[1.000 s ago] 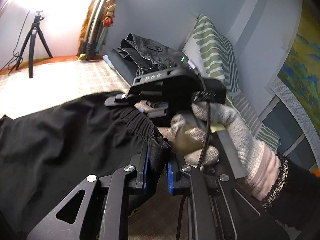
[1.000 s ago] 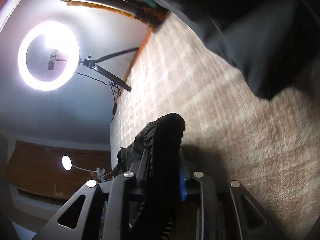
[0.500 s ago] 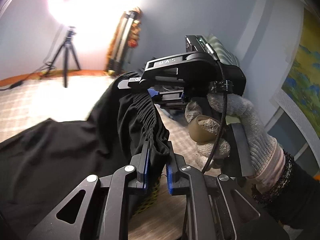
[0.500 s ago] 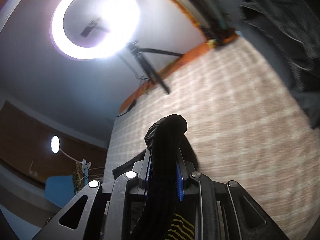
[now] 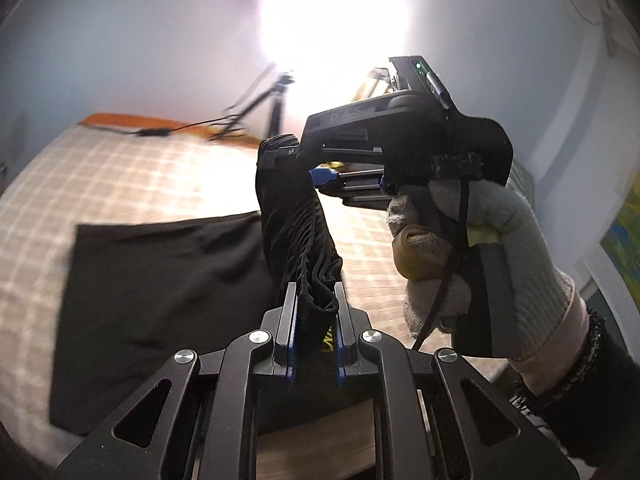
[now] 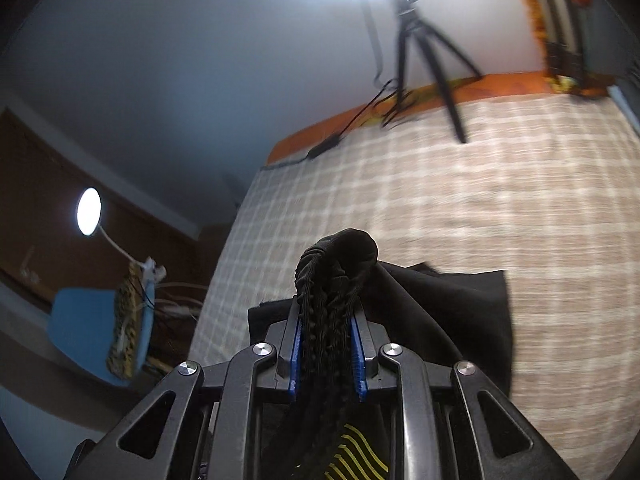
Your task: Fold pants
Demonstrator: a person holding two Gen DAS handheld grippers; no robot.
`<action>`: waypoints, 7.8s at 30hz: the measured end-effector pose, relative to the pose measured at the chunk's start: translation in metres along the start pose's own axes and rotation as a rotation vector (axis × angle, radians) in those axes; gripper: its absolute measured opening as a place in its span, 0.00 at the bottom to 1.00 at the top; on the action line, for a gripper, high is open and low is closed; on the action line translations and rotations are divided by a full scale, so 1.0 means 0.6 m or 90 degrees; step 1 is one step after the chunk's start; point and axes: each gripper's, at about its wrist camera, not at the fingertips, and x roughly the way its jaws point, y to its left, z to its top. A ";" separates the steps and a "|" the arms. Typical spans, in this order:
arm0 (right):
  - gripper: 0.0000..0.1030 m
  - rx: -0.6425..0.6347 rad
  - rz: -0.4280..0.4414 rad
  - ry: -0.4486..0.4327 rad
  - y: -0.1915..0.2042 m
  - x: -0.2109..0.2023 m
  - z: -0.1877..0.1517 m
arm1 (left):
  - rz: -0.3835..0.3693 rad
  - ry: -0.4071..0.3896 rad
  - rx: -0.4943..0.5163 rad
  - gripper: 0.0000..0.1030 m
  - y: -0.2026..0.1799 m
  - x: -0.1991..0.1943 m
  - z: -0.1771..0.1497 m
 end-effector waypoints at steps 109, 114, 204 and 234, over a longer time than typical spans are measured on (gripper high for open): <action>0.62 0.007 0.178 0.130 -0.154 0.066 -0.086 | -0.040 0.235 -0.252 0.69 0.351 0.064 0.064; 0.58 -0.004 0.202 0.132 -0.153 0.069 -0.089 | -0.052 0.233 -0.245 0.69 0.351 0.081 0.076; 0.04 -0.200 -0.090 -0.215 -0.185 -0.412 0.010 | -0.117 0.020 0.137 0.12 -0.150 0.187 0.236; 0.04 -0.152 -0.291 -0.240 -0.511 -0.630 0.206 | -0.217 0.063 0.189 0.12 -0.456 0.530 0.309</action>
